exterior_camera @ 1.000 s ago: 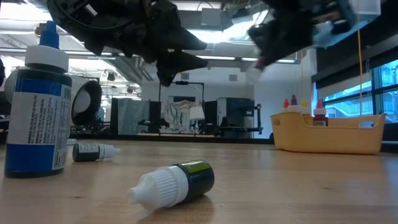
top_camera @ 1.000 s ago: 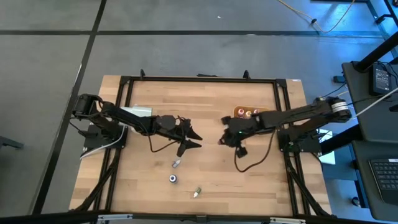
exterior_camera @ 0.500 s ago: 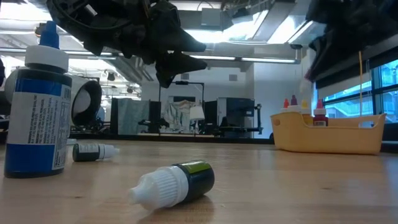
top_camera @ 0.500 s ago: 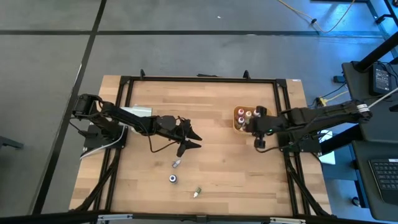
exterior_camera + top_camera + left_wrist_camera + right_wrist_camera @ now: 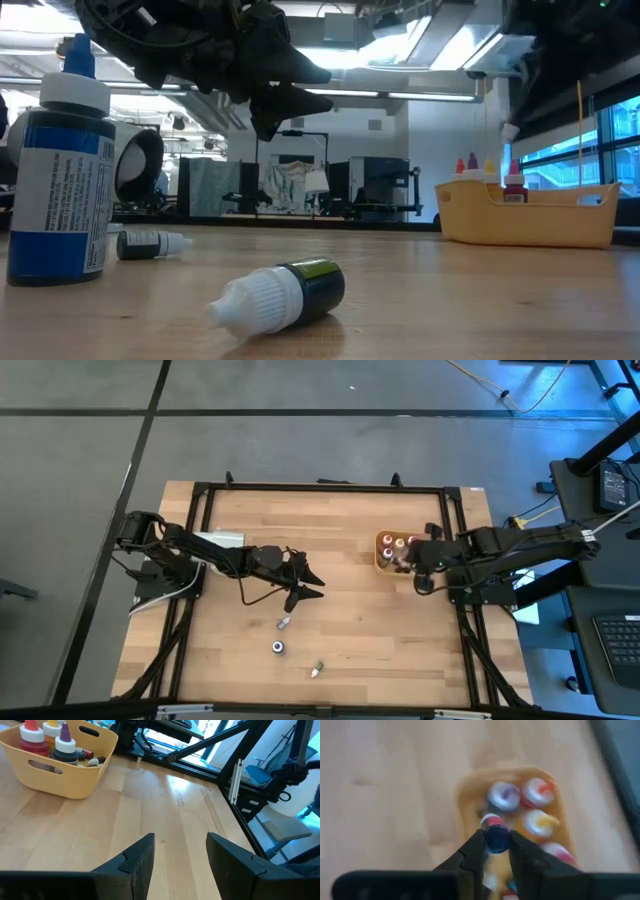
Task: Pick & Place food coloring
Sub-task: Put the pink food coloring bottle into the yellow bin
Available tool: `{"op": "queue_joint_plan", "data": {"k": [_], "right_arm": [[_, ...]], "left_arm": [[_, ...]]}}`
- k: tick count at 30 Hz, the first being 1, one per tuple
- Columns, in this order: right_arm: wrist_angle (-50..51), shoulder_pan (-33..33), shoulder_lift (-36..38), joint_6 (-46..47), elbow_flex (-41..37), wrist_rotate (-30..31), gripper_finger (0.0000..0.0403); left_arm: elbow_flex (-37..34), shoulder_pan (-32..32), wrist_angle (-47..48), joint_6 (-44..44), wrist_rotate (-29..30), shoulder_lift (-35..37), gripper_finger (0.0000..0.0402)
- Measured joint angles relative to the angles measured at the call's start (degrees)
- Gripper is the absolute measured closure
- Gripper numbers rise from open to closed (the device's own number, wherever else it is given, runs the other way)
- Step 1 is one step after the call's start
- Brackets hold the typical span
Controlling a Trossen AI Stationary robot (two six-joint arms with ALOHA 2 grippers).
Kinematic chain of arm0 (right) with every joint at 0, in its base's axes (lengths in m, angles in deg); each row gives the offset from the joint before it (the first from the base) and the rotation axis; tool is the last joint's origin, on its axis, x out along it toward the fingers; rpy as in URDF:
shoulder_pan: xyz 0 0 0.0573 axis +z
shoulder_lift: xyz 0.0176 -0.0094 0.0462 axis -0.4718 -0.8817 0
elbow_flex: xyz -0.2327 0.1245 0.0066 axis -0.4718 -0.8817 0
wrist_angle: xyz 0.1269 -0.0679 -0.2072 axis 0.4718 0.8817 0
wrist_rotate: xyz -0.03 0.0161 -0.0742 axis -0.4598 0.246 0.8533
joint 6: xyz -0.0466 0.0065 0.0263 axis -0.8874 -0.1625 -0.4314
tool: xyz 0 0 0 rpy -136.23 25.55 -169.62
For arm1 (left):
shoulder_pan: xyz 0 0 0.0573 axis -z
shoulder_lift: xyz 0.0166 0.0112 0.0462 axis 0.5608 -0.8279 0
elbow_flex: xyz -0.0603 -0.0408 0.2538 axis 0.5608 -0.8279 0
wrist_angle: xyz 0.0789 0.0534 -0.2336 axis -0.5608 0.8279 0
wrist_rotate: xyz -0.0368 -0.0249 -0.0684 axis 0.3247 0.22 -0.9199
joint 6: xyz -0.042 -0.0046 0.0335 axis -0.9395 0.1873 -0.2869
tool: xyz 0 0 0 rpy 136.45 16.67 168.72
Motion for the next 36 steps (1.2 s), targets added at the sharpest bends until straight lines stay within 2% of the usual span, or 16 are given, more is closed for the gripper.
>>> {"op": "queue_joint_plan", "data": {"k": [2, 9, 18, 27, 36], "right_arm": [[2.98, -0.11, 0.63, 2.64, 0.28, 2.03, 0.0324], [17.14, -0.15, 1.56, 17.71, -1.70, 1.83, 0.0329], [15.18, -1.11, 1.09, 23.72, -7.65, 0.43, 0.0325], [7.62, -4.65, 1.10, 26.84, -13.70, -0.95, 0.0325], [6.54, -6.49, 1.08, 28.41, -14.38, 0.26, 0.0324]], "left_arm": [[0.00, 0.00, 0.00, 0.00, 0.00, -0.02, 0.0227], [0.00, 0.00, 0.10, 0.92, 0.04, -0.04, 0.0226], [0.00, 0.00, 0.13, 2.98, 0.17, -0.04, 0.0225], [0.00, 0.00, 0.20, 2.99, 0.13, -0.04, 0.0227], [0.00, 0.00, 0.34, 2.99, -0.02, -0.04, 0.0228]]}}
